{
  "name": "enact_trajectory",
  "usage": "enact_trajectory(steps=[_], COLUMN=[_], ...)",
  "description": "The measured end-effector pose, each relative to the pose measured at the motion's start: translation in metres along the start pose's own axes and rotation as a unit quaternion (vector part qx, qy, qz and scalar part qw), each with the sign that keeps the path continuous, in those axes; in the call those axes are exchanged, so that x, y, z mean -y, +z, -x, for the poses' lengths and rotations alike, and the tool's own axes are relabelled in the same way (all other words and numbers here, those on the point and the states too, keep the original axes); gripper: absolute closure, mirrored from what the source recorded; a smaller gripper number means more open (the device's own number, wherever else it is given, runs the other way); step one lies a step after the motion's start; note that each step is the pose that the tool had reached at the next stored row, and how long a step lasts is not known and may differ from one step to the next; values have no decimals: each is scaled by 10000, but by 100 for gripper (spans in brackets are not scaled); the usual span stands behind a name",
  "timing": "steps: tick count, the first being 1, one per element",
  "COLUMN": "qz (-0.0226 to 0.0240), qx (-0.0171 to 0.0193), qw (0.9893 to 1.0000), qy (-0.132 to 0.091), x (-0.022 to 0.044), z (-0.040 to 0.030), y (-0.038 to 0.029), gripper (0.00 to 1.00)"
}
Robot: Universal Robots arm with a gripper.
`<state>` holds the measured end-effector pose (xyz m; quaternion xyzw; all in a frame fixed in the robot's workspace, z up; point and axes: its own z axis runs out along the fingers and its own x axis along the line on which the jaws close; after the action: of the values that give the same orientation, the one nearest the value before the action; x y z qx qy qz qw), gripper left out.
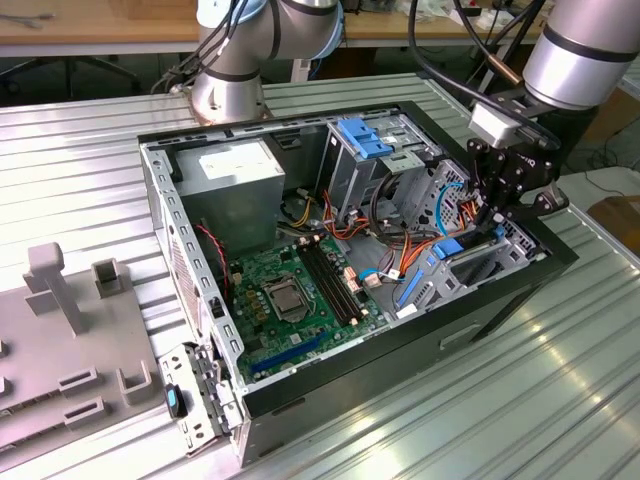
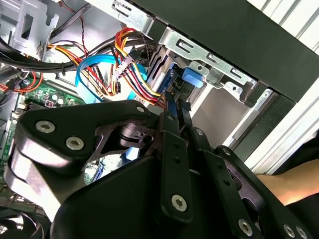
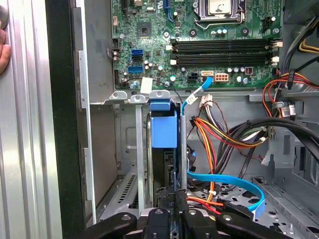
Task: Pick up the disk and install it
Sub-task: 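Insert the first disk wire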
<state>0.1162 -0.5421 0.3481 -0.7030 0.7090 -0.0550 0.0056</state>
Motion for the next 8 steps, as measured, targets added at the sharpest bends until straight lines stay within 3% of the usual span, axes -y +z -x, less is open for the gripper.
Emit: enact_trajectory(steps=[8], qz=[0], qx=[0], qw=[10000], qy=[0], x=[-1], z=[8], y=[8], gripper=[84])
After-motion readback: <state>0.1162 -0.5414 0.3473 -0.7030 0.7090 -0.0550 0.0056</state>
